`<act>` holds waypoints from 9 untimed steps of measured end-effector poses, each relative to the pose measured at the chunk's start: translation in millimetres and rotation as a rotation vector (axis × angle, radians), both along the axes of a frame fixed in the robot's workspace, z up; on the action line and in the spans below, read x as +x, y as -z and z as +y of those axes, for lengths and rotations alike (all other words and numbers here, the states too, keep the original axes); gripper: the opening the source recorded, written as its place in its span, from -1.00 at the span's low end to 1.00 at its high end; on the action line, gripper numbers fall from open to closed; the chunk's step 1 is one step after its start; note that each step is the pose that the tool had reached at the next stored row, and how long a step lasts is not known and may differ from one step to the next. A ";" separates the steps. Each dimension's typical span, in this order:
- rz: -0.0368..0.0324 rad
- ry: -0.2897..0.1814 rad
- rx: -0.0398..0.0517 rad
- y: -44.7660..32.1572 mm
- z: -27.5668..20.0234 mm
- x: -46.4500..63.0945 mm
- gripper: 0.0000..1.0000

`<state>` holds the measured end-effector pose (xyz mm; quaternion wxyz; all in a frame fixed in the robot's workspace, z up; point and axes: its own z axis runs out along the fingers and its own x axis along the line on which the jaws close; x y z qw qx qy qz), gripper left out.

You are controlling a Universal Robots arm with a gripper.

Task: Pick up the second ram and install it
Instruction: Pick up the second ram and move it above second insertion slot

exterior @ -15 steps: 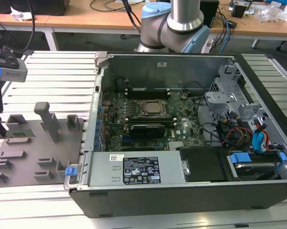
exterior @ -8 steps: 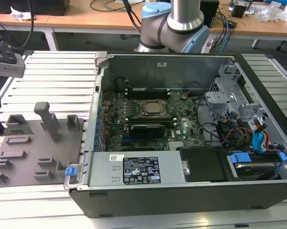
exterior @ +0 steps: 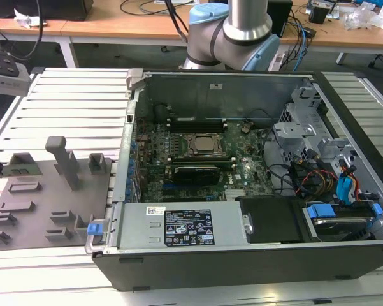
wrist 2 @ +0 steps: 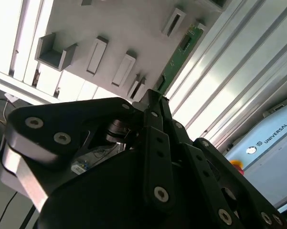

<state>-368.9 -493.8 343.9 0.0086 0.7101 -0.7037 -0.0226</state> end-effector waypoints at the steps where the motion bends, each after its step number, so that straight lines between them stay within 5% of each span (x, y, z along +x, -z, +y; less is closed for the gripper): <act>1: -0.0001 0.000 0.0000 -10.9 1.0 0.0 -0.73; 3: -0.0001 0.000 0.0000 -22.9 2.0 0.0 -0.73; 9: -0.0001 0.000 0.0000 -28.9 2.4 0.0 -0.73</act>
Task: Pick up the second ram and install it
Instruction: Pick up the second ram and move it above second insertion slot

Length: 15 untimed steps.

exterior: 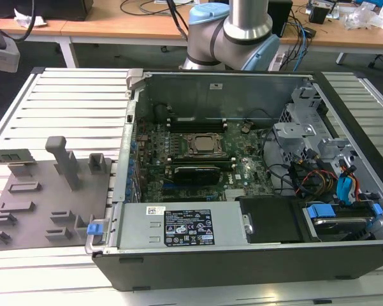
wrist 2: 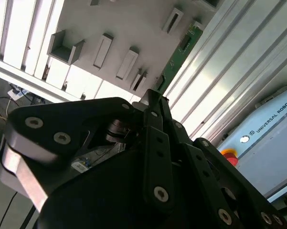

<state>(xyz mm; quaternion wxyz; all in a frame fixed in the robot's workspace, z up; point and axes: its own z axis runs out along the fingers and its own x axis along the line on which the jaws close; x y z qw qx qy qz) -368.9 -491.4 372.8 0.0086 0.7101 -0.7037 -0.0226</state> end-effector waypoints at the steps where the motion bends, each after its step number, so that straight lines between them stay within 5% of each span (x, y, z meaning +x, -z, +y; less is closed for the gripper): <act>1: 0.0000 0.000 0.0000 -1.3 0.1 0.0 -0.73; 15: 0.0001 0.000 0.0000 -23.9 2.4 0.0 -0.73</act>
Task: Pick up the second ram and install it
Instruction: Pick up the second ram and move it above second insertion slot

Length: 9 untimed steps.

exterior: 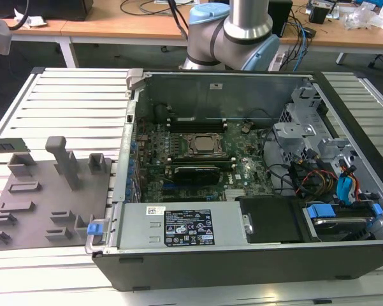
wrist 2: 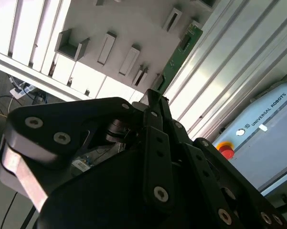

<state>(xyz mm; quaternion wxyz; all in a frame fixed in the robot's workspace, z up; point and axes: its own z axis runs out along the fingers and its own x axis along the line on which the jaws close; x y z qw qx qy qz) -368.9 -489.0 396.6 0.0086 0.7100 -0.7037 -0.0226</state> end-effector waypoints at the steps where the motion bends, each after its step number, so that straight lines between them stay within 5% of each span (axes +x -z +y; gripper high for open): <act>1: 0.0000 0.000 0.0000 -2.7 0.3 0.0 -0.73; 6: -0.0001 0.000 0.0004 -9.0 5.8 0.0 -0.73; 9: -0.0001 0.000 0.0004 -10.0 22.0 0.2 -0.73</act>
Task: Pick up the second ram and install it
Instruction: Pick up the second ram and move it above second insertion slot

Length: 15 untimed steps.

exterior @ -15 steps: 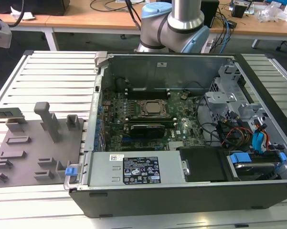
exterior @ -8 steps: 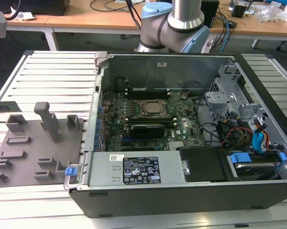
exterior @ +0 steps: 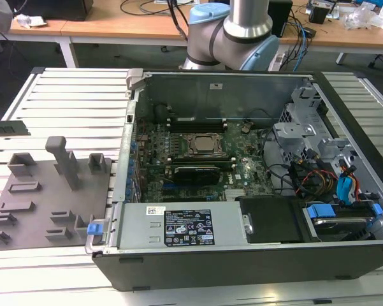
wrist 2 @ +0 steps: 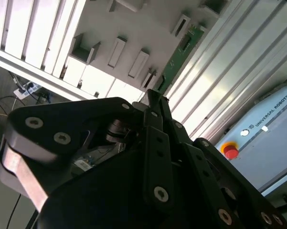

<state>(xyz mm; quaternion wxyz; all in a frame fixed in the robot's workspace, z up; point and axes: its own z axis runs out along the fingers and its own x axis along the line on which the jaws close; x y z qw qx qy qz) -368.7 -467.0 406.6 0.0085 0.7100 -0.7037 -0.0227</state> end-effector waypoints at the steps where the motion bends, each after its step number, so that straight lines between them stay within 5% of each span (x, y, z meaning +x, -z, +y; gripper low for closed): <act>1: 0.0002 0.000 0.0000 -0.4 5.2 0.1 -0.73; 4: 0.0001 0.000 0.0000 -2.3 13.7 0.2 -0.73; 9: 0.0001 0.000 0.0001 -21.8 30.5 0.6 -0.73; 15: 0.0001 0.000 0.0000 -23.5 31.2 0.7 -0.73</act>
